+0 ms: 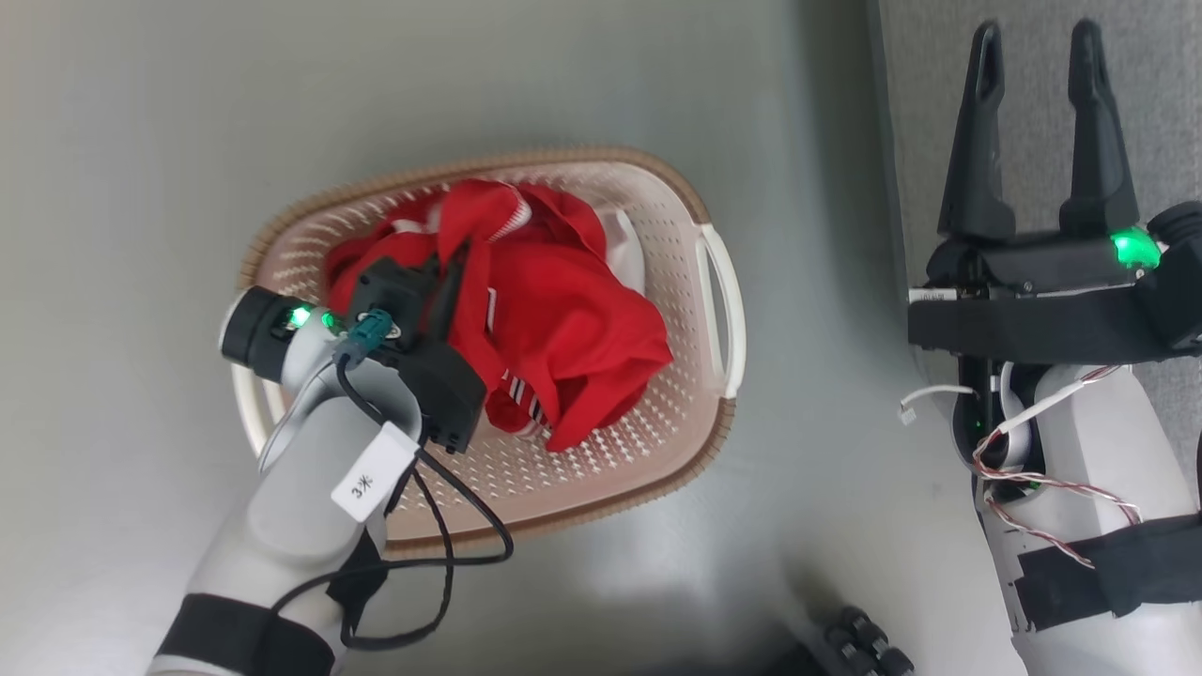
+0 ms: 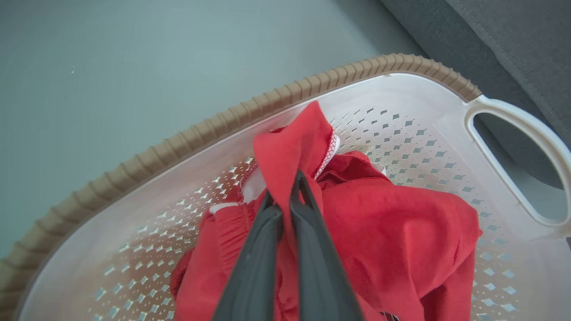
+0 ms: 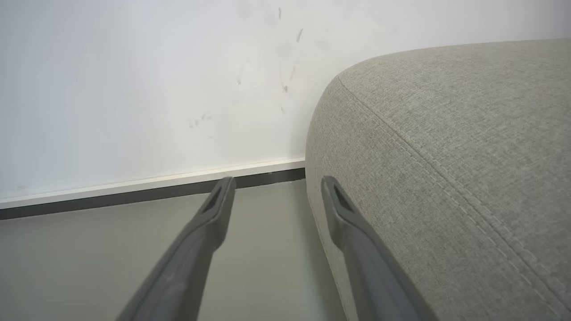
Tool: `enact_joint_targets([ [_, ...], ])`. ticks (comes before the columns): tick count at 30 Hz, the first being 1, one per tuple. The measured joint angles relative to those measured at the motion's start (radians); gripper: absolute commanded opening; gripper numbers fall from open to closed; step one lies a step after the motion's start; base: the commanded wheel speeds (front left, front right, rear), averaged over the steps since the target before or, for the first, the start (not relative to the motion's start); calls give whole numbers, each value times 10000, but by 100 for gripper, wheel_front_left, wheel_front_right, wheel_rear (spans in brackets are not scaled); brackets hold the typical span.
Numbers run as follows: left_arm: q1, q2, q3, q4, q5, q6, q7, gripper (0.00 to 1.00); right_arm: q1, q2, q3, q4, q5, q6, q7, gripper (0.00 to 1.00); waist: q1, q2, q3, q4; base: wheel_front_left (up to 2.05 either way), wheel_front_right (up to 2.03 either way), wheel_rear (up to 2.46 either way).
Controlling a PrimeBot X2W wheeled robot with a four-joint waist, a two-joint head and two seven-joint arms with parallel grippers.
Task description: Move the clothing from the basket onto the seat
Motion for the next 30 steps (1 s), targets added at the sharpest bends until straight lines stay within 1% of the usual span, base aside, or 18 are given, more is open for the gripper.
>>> enact_joint_targets([
  [4,196,-48,-127,-217,-81,-82,-8,0,210,-130,-59,322,-86,136,0,100,0,0,-454,213,0,0,0],
  [7,366,-56,-144,-533,-337,-157,-10,0,382,-174,-75,485,-134,232,0,100,0,0,-835,380,0,0,0],
  [17,992,-73,-395,-2056,-1168,-247,-10,0,860,-190,-52,1258,-161,499,0,100,-1,0,-2241,905,0,0,0],
  [24,1000,-86,-357,-2920,-1239,-257,-10,0,1234,-180,-38,1783,-161,665,0,100,-1,0,-3290,1177,0,0,0],
  [25,1008,-94,-353,-3143,-1241,-259,-10,0,1288,-178,-29,1931,-161,727,0,100,-1,-1,-3592,1242,0,0,0],
  [30,1202,-88,-280,-3611,-1346,-334,-12,0,1463,-155,84,2351,-157,892,0,100,-1,-1,-4352,1372,0,0,0],
])
